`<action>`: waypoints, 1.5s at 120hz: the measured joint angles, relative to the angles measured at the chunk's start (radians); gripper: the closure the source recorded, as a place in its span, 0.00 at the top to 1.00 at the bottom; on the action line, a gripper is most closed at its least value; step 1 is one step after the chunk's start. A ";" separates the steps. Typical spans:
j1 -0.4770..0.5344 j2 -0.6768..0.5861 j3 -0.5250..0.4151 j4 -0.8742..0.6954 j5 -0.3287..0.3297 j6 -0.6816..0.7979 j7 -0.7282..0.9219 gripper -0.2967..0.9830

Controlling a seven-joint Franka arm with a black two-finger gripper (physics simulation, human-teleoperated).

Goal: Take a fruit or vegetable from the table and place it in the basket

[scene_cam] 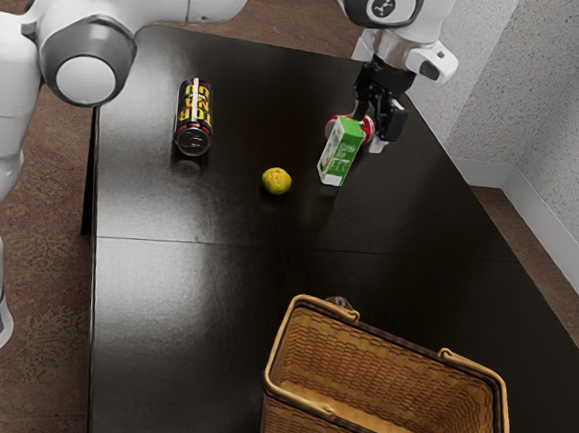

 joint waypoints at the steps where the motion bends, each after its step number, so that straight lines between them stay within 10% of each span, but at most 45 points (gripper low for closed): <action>1: 0.000 0.000 0.000 0.000 0.000 -0.001 0.000 0.77; 74: -0.003 0.046 0.011 -0.005 -0.070 -0.074 0.005 0.77; 111: 0.040 -0.252 0.147 -0.503 -0.001 0.050 0.054 0.77; 144: 0.241 -0.185 0.188 -0.564 0.043 0.251 0.104 0.77; 163: 0.018 -0.108 0.154 -0.486 0.023 0.298 0.130 0.77; 180: 0.017 -0.102 0.151 -0.480 0.017 0.317 0.148 0.77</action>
